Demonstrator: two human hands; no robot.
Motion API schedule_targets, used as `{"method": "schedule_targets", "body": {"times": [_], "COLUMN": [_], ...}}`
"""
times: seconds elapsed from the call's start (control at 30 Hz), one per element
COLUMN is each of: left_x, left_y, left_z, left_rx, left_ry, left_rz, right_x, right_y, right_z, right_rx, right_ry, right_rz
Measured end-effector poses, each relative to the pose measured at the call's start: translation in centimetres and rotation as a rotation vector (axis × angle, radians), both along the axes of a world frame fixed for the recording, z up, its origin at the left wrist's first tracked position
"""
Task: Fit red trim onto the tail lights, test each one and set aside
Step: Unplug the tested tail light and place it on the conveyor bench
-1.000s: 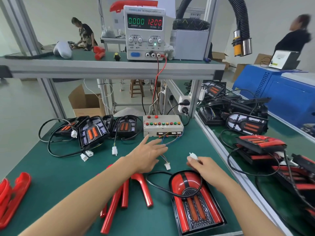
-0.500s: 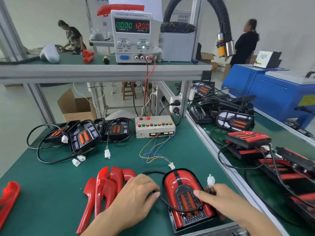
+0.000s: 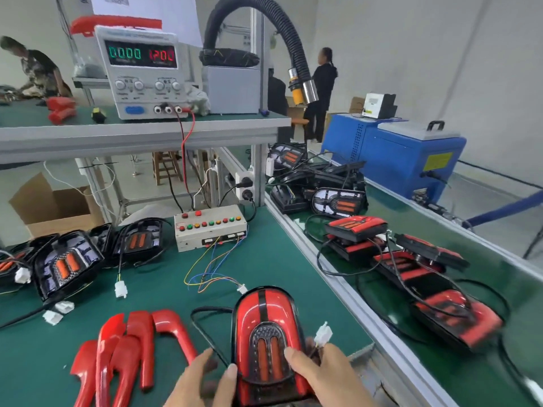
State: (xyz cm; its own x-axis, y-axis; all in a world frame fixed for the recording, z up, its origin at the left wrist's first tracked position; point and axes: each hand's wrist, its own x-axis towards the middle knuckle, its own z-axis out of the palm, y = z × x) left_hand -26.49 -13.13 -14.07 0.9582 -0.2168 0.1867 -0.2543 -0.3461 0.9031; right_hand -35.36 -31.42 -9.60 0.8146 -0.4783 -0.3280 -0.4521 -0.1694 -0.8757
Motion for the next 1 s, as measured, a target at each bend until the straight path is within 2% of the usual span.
{"method": "schedule_targets", "body": {"times": [0.03, 0.1, 0.27, 0.33, 0.4, 0.53, 0.7, 0.83, 1.0], "left_x": [-1.0, -2.2, -2.6, -2.9, -3.2, -4.6, -5.8, -6.0, -5.7], "left_y": [-0.5, -1.5, -3.2, -4.4, -6.1, -9.4, -10.0, -8.9, -7.5], "left_z": [0.1, 0.6, 3.6, 5.1, 6.6, 8.9, 8.2, 6.4, 4.7], "left_rx": [-0.048, -0.110, -0.087, -0.087, -0.132, -0.246, -0.220, -0.152, -0.079], "left_ry": [0.080, 0.108, 0.050, 0.042, 0.054, 0.062, -0.041, -0.063, -0.057], "left_rz": [-0.021, -0.064, -0.216, -0.315, -0.400, -0.499, -0.566, -0.543, -0.493], "right_x": [-0.7, -2.3, -5.5, -6.6, -7.4, -8.8, -10.4, -11.1, -10.7], "right_y": [0.5, 1.3, 1.7, 0.9, -0.2, -3.0, -8.9, -15.2, -20.1], "right_z": [0.1, 0.2, 0.7, 1.2, 1.2, 1.8, 5.2, 6.4, 4.8], "right_rx": [0.017, 0.005, 0.100, 0.065, 0.101, 0.317, 0.271, 0.367, 0.542], "right_ry": [-0.030, -0.117, -0.297, -0.401, -0.504, -0.729, -0.989, -0.932, -0.716], "right_rz": [-0.021, -0.069, -0.229, -0.251, -0.417, -0.826, -1.109, -1.226, -1.157]}}
